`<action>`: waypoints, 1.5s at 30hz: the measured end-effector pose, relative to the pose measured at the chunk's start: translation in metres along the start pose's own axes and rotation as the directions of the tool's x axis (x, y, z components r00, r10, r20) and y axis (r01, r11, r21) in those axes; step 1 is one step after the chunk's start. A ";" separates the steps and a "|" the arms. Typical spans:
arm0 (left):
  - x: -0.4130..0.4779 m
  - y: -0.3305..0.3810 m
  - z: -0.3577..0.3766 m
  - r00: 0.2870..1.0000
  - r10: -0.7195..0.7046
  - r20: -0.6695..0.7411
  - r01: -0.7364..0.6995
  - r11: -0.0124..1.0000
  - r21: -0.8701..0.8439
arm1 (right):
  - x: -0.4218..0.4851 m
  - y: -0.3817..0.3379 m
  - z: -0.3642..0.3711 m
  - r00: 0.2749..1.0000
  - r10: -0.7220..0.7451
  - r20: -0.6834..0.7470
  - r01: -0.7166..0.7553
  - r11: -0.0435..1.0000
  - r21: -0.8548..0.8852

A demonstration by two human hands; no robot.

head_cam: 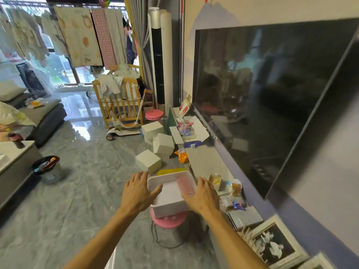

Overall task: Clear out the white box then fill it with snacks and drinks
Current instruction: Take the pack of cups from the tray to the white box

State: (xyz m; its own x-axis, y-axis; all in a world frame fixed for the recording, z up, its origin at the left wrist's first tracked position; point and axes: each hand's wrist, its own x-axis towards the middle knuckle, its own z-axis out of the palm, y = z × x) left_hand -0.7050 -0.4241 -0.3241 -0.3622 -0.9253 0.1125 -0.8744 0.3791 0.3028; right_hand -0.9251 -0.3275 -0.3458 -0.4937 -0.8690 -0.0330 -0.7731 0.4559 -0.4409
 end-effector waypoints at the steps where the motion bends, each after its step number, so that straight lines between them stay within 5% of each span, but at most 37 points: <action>1: 0.018 0.003 0.006 1.000 -0.004 0.018 0.004 1.000 0.000 | 0.018 0.003 0.005 1.000 0.009 0.012 -0.009 1.000 0.013; 9: 0.150 0.021 0.035 0.994 -0.006 0.109 0.004 1.000 0.018 | 0.132 0.009 0.029 0.994 0.073 0.076 -0.078 0.995 0.064; 22: 0.347 0.003 0.127 0.903 0.251 0.350 -0.261 0.965 -0.019 | 0.260 0.005 0.108 0.931 0.364 0.013 -0.364 0.928 0.084; 28: 0.449 -0.018 0.200 0.732 0.439 0.522 -0.468 0.880 -0.084 | 0.316 -0.015 0.191 0.803 0.594 -0.039 -0.587 0.801 0.118; 38: 0.504 -0.043 0.381 0.447 0.508 0.736 -0.632 0.762 -0.142 | 0.344 0.028 0.326 0.707 0.707 0.025 -0.707 0.704 0.066; 45: 0.519 -0.074 0.542 0.186 0.550 0.814 -0.873 0.473 -0.121 | 0.370 0.097 0.455 0.710 0.694 0.121 -0.699 0.715 -0.005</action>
State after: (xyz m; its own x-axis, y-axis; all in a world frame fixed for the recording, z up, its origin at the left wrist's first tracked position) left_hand -1.0030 -0.9258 -0.8009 -0.8113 0.0462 -0.5828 -0.0580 0.9856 0.1590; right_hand -1.0011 -0.6922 -0.8090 -0.8388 -0.3237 -0.4378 -0.2105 0.9343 -0.2876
